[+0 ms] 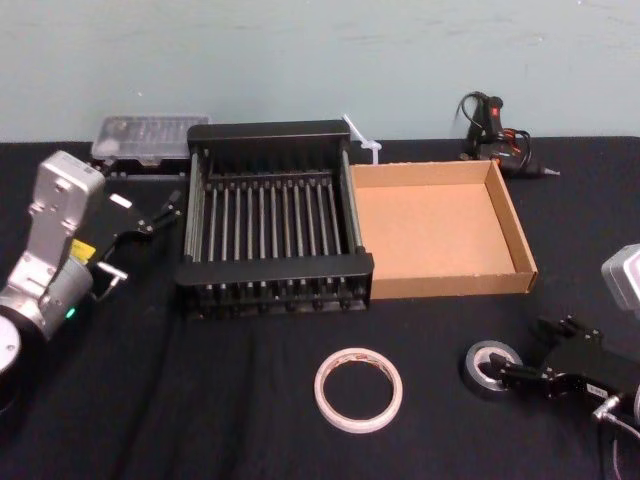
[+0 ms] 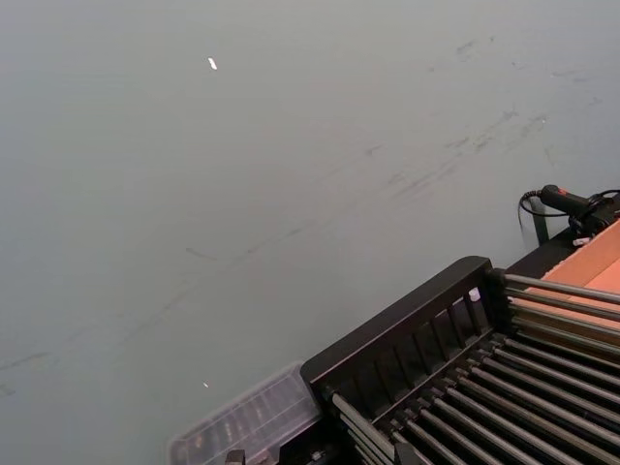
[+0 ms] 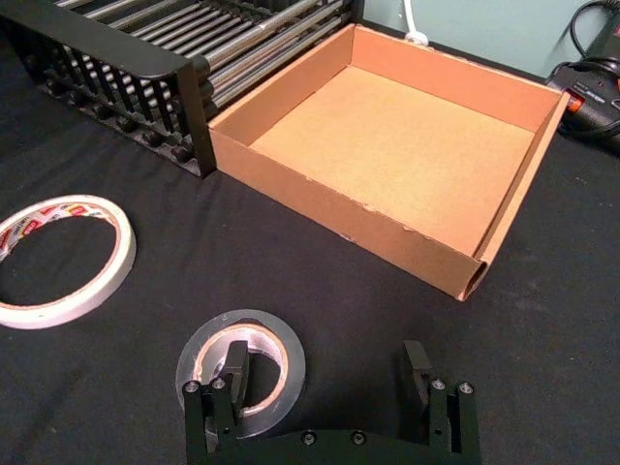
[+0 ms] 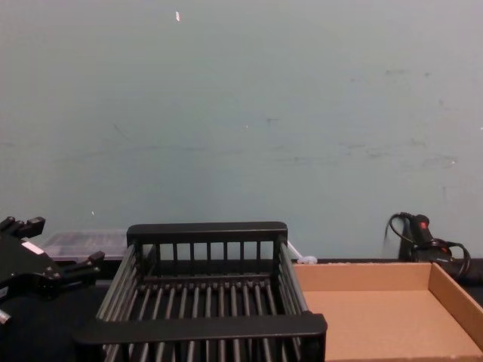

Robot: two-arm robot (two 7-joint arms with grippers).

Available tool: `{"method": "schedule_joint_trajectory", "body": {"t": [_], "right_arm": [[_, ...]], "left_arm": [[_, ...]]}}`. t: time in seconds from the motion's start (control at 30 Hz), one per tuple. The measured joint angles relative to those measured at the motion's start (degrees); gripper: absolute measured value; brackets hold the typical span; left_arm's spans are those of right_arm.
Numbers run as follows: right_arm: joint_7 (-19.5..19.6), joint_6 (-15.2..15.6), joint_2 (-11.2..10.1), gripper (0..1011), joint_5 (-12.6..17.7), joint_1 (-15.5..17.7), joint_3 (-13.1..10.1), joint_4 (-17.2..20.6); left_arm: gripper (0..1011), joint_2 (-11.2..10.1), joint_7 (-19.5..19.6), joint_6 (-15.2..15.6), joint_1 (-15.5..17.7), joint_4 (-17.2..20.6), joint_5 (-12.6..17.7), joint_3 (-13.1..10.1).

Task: Pick up the white tape and place it into the black box , Pick up the silver tape and place it into the brown box.

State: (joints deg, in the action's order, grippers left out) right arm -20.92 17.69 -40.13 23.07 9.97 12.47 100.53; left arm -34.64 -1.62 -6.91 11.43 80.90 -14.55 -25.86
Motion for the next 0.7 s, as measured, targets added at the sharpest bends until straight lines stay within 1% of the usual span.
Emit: {"method": "schedule_joint_trajectory", "body": {"t": [0.7], "right_arm": [[-0.8, 2.3, 1.3, 1002, -0.6, -2.3, 0.9, -1.9]], "left_arm": [[1001, 0.0, 0.0, 0.0, 0.0, 0.0, 0.0, 0.0]]}}
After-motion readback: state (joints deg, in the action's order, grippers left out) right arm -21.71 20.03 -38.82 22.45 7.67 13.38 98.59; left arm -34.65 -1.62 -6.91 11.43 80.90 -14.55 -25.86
